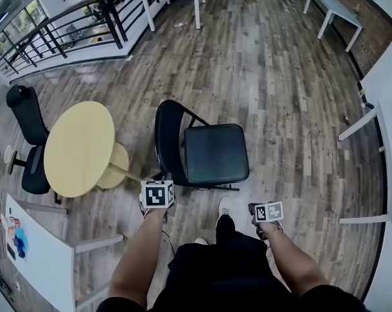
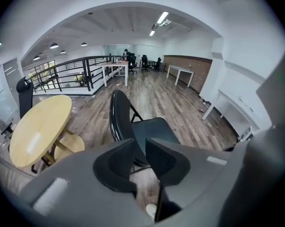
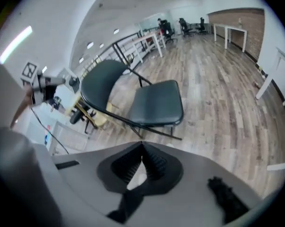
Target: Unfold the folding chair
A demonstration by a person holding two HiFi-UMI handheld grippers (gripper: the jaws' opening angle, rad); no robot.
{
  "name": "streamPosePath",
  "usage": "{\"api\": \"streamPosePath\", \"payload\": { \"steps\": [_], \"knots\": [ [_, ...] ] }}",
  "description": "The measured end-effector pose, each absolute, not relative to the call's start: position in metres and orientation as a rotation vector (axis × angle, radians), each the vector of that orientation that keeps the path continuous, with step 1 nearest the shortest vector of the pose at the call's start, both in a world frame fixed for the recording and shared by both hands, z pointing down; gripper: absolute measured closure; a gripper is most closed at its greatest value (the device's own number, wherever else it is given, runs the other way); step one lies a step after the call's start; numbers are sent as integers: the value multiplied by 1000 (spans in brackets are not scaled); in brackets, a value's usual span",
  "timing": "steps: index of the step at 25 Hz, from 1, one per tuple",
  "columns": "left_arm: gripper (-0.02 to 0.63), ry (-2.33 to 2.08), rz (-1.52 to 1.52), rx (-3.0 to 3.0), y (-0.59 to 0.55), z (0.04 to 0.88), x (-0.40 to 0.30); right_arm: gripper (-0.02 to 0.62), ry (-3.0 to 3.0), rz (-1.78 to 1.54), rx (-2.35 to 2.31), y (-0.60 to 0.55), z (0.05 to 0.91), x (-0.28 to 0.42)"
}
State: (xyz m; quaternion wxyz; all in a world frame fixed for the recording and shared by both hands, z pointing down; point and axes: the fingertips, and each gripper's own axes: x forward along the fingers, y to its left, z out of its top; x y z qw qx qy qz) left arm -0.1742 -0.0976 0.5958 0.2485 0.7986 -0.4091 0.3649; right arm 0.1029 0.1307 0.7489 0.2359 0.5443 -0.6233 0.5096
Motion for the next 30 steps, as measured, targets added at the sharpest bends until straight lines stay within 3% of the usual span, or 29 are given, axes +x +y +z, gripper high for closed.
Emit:
{"api": "streamPosePath", "payload": {
  "steps": [4,7,13,24,30],
  "knots": [
    [598,-974,870,2197,-21,584,-169,594,-1994,1295,1628,107,658,61],
    [598,-876,805,2238,24,570,-163,594,-2136,1203,1646,116,602,34],
    [598,-784,742,2302,88,530,-166,594,-2344,1365,1707,154,518,3],
    [598,-892,664,2254,115,507,-177,594,-2321,1044,1546,167,494,6],
    [598,-944,623,2240,125,498,-143,595,-2379,946,1484,176,462,25]
  ]
}}
